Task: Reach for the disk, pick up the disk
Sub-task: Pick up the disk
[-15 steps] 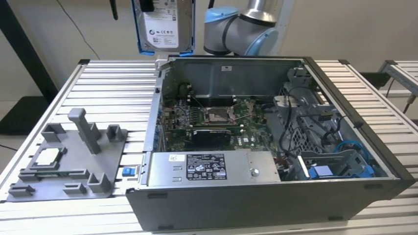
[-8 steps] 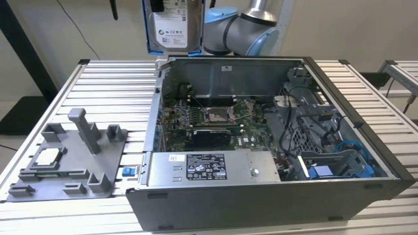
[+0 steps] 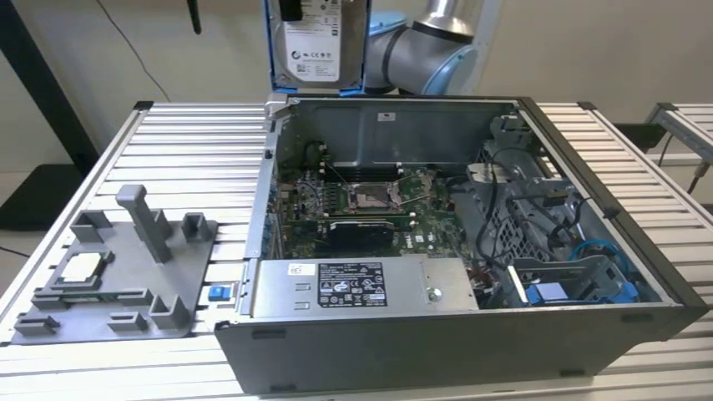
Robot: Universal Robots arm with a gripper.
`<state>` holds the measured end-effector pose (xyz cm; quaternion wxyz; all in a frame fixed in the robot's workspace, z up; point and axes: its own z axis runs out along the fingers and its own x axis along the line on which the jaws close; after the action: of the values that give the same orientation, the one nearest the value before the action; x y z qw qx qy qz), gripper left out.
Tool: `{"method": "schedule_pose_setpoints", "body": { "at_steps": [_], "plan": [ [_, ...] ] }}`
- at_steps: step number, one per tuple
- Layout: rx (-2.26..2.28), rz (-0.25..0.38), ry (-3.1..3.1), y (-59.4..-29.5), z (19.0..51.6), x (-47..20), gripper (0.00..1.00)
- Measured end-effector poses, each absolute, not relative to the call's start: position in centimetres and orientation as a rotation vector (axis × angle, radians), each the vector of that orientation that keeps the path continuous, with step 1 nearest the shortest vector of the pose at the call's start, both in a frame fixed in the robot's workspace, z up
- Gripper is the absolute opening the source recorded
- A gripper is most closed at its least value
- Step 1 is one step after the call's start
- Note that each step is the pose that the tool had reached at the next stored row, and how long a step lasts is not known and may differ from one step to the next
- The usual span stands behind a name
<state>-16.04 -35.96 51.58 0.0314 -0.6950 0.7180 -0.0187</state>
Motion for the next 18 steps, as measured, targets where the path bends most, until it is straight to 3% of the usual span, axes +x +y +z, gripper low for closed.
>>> {"method": "schedule_pose_setpoints", "body": {
  "at_steps": [18],
  "plan": [
    [-2.141, -0.057, 2.212, -36.0, 51.6, -11.2, 0.0]
  ]
}}
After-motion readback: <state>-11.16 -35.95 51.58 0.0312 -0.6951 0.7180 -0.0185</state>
